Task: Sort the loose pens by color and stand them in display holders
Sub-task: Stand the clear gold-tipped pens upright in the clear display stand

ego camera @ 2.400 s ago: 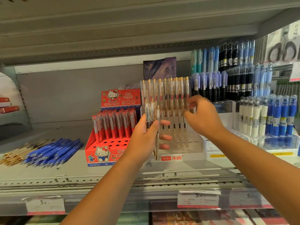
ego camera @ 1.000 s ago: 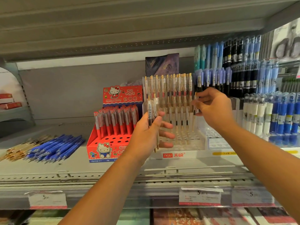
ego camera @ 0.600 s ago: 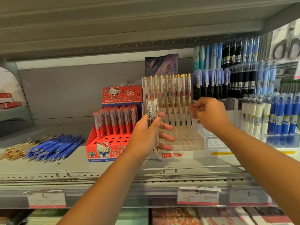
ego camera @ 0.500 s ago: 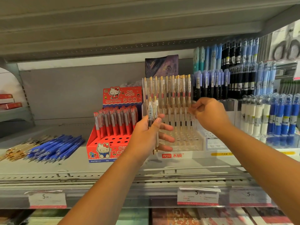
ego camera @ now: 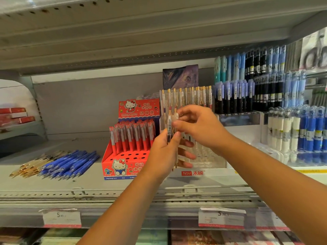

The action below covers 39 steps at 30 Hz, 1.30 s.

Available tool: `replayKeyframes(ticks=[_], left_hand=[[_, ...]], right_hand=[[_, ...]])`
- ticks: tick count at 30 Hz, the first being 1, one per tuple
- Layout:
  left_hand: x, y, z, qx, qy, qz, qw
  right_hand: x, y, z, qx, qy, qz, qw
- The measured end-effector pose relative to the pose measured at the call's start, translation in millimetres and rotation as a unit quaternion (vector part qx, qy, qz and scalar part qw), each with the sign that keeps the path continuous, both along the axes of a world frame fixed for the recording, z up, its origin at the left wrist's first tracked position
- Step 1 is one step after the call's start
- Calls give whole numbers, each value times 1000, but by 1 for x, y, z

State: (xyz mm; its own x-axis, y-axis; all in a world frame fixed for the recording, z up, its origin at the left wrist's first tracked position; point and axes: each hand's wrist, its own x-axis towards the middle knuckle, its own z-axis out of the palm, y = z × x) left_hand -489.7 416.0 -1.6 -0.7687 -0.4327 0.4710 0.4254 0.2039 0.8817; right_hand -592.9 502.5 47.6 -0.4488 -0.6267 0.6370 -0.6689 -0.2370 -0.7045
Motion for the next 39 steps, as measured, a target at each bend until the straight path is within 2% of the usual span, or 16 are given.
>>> replayKeyframes(ticks=[4, 10, 16, 21, 30, 35, 39], left_hand=[[0, -4, 0, -5, 25, 30, 999], [7, -24, -4, -82, 39, 128, 988], [18, -42, -4, -82, 18, 219, 972], [19, -44, -4, 27, -13, 168, 985], [20, -41, -3, 4, 10, 149, 989], [22, -38, -3, -11, 33, 118, 992], [22, -37, -2, 1, 46, 99, 994]], right_hand=[[-1, -2, 3, -32, -30, 26, 999], [-7, -8, 9, -73, -96, 4, 993], [-8, -27, 9, -96, -73, -30, 992], [-12, -50, 2, -57, -11, -69, 996], [-19, -67, -14, -13, 47, -102, 994], [-21, -69, -24, 73, 128, -141, 979], [-21, -68, -25, 97, 128, -157, 974]])
